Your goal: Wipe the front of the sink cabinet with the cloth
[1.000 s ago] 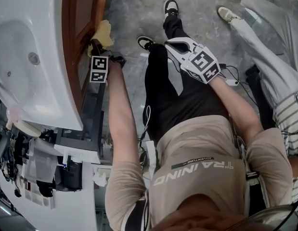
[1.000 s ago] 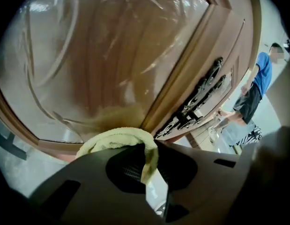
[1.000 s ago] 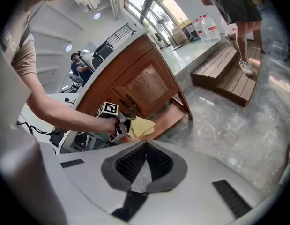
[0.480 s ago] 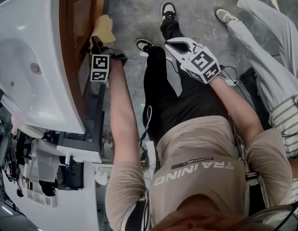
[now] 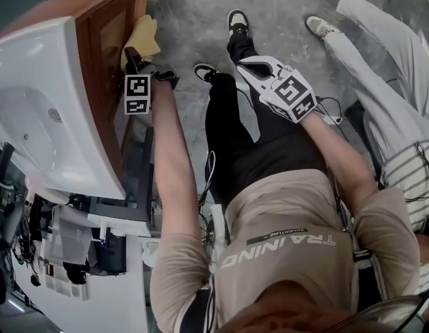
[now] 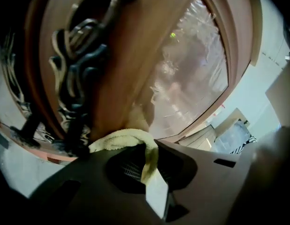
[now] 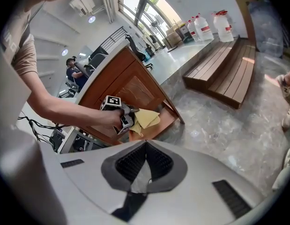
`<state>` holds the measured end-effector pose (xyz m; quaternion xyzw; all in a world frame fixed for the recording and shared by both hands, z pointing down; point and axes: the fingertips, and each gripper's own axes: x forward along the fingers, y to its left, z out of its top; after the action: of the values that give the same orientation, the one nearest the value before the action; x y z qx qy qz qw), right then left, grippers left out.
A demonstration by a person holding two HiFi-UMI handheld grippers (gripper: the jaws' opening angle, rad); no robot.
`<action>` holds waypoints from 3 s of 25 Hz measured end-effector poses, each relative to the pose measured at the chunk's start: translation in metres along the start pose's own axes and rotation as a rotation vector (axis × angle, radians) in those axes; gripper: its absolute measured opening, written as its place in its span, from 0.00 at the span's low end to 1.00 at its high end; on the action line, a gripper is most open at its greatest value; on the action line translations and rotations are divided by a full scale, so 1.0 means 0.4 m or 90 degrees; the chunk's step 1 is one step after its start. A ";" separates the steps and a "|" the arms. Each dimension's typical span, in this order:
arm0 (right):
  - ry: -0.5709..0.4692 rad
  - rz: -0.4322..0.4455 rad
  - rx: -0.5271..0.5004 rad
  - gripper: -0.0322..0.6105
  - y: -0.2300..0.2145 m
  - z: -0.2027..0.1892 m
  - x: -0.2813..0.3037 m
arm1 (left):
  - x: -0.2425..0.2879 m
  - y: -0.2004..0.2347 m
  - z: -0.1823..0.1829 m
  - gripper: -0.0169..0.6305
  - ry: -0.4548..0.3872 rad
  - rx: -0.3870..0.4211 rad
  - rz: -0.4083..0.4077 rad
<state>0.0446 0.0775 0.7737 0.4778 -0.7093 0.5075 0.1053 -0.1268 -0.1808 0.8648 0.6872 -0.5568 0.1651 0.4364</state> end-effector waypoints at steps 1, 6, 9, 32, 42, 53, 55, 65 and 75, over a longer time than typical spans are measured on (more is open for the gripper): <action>-0.002 -0.003 0.002 0.07 -0.010 0.004 -0.006 | 0.010 -0.014 0.003 0.09 0.000 -0.001 0.000; -0.011 -0.013 0.012 0.07 -0.065 0.025 -0.036 | 0.055 -0.082 0.006 0.09 -0.004 0.000 -0.004; -0.017 -0.018 0.018 0.07 -0.094 0.041 -0.056 | 0.083 -0.135 0.007 0.09 -0.002 0.008 -0.014; -0.046 -0.027 0.010 0.07 -0.219 0.202 -0.114 | 0.180 -0.391 0.026 0.09 0.018 0.027 -0.061; -0.042 -0.023 -0.010 0.07 -0.211 0.218 -0.090 | 0.140 -0.525 0.049 0.09 0.018 0.063 -0.170; -0.056 -0.035 -0.072 0.07 -0.089 0.271 -0.109 | -0.167 -0.597 0.071 0.09 0.011 0.082 -0.281; -0.060 -0.038 -0.082 0.07 -0.049 0.284 -0.121 | -0.234 -0.592 0.070 0.09 0.019 0.101 -0.292; -0.041 -0.024 -0.205 0.07 0.188 0.335 -0.174 | -0.573 -0.572 0.157 0.09 -0.028 0.194 -0.360; -0.002 0.070 -0.404 0.07 0.566 0.353 -0.153 | -0.845 -0.374 0.249 0.09 -0.068 0.227 -0.321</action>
<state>-0.0539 0.0029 0.5294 0.3829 -0.8570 0.2652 0.2205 -0.1266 -0.0492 0.5055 0.8770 -0.3535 0.1107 0.3061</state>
